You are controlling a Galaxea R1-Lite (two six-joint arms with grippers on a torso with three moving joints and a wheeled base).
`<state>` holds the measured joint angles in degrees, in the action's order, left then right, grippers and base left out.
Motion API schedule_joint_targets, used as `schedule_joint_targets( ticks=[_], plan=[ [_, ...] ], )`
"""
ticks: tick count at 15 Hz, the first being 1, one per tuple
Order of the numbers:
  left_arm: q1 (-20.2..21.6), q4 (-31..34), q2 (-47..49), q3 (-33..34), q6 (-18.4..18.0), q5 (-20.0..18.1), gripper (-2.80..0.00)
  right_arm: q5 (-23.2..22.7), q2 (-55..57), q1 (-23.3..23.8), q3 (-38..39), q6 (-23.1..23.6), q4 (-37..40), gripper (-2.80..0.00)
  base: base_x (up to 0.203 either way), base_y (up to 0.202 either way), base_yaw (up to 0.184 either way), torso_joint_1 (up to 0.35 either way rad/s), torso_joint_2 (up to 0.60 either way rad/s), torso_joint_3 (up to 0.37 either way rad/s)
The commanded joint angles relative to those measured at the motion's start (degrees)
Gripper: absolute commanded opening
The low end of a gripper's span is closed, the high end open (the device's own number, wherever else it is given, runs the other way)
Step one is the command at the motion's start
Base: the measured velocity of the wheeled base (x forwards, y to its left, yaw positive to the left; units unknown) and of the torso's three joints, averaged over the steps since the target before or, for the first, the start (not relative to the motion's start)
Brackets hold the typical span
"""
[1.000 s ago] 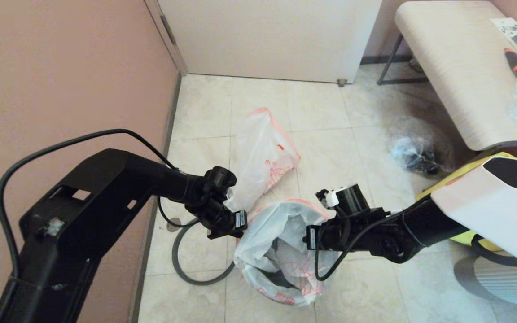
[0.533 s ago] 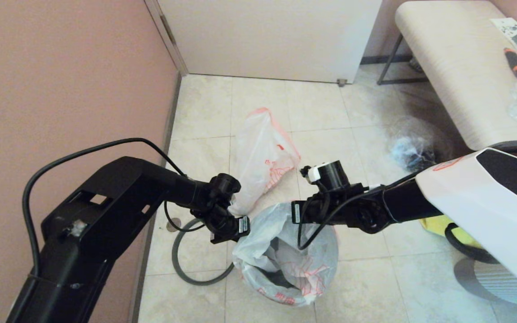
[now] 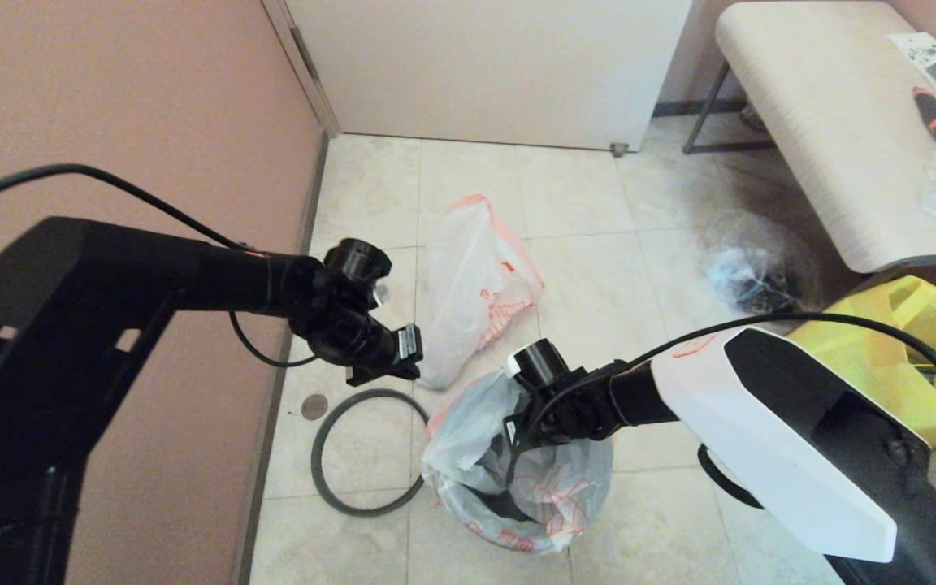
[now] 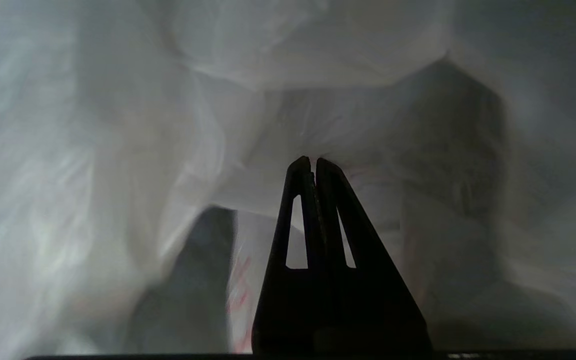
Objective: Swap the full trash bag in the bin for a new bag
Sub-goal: Put the new garbage bag on the trash can
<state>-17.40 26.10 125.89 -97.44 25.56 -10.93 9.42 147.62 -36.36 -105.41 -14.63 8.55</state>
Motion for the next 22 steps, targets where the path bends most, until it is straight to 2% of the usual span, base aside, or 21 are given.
schedule_joint_targets(
  ticks=[1, 4, 7, 10, 14, 16, 18, 22],
  plan=[
    [1.0, 0.6, -8.9, -0.2, 0.7, -0.2, -2.80, 0.2, 8.0, -0.1, -5.4, 2.0, 0.0, -2.80, 0.000, 0.000, 0.000, 0.000, 0.00, 0.000],
    [2.8, 1.7, -14.0, -0.4, 1.2, -0.7, -2.80, 1.9, 16.4, -0.1, -8.4, 12.5, -2.8, -2.80, 0.000, 0.000, 0.000, 0.000, 0.00, 0.000],
    [3.1, 1.7, -14.0, -0.5, 1.4, -0.8, -2.80, 4.8, 20.8, 0.1, -8.8, 18.7, -7.6, -2.80, 0.000, 0.000, 0.000, 0.000, 0.00, 0.000],
    [4.1, 1.7, -14.4, -1.3, 1.4, -0.9, -2.80, 4.7, 21.1, 0.8, -8.8, 18.8, -7.9, -2.80, 0.000, 0.000, 0.000, 0.000, 0.00, 0.000],
    [4.1, 1.7, -14.4, -1.6, 1.3, -0.9, -2.80, 3.8, 18.4, 1.1, -8.2, 21.0, -2.4, -2.80, 0.000, 0.000, 0.000, 0.000, 0.00, 0.000],
    [3.5, 1.8, -15.5, -1.2, 1.5, -0.9, -2.80, 3.5, 11.6, -0.4, -5.8, 19.3, 3.3, -2.80, 0.000, 0.000, 0.000, 0.000, 0.00, 0.000],
    [2.8, 2.9, -18.1, -0.9, 1.8, -1.8, -2.80, 1.9, 1.7, -2.7, -2.1, 15.5, 8.9, -2.80, 0.000, 0.000, 0.000, 0.000, 0.00, 0.000],
    [2.1, 6.4, -22.6, -1.1, 1.8, -2.8, -2.80, -1.9, -19.3, -7.2, 7.8, 5.5, 20.9, -2.80, 0.000, 0.000, 0.000, 0.000, 0.00, 0.000]
  ],
)
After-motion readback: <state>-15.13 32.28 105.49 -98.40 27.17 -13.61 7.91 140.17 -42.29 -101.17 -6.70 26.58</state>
